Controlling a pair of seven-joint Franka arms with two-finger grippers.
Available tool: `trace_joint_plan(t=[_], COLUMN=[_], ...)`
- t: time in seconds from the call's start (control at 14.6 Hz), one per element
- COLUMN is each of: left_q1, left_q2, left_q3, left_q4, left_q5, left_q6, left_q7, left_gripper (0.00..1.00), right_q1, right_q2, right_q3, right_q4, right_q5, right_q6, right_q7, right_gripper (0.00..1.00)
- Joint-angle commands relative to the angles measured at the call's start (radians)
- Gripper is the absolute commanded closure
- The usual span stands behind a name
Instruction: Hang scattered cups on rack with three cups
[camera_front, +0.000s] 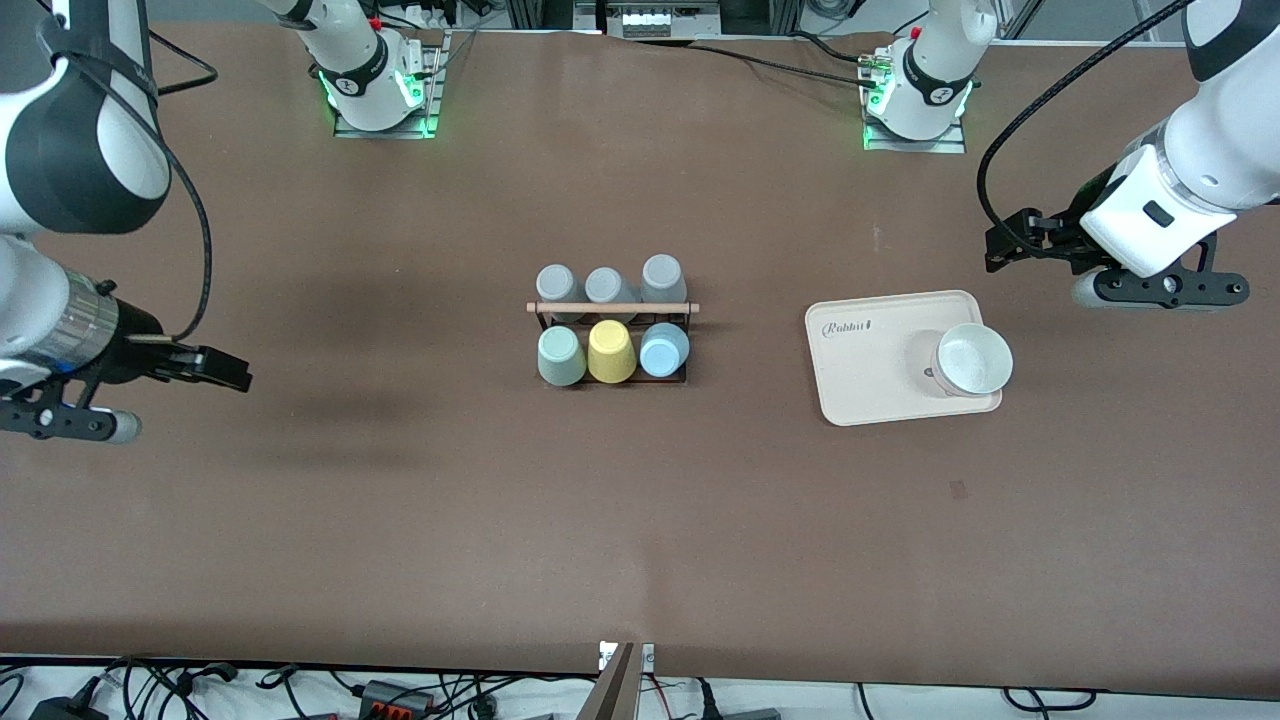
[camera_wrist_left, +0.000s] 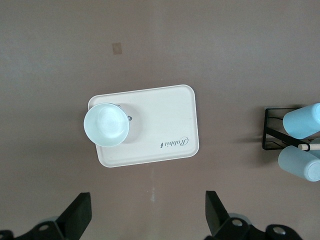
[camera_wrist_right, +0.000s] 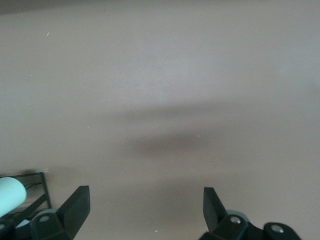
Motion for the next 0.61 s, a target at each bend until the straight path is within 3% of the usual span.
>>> trace_joint_plan(t=[0.0,0.34,0.55], left_q1=[0.001,0.002,0.002], left_q2=[-0.007,-0.007,-0.007], left_q3=[0.007,0.008,0.008], left_q4=[0.001,0.001,0.001], left_q5=[-0.012,-0.012,-0.012], left_q6=[-0.012,-0.013,-0.018], left_q7=[0.023,0.026,0.026], left_gripper=[0.00,0.00,0.00], right_q1=[-0.015,-0.107,-0.105], right_q2=[-0.045,-0.091,-0.112], right_q3=[0.004,0.004,0.001], right_q4=[-0.007,-0.028,-0.031], right_q5=[-0.029,-0.024,-0.030], right_q6=[-0.009,-0.003,-0.008], right_q7=[-0.068,-0.218,-0.235], right_gripper=[0.00,0.00,0.00])
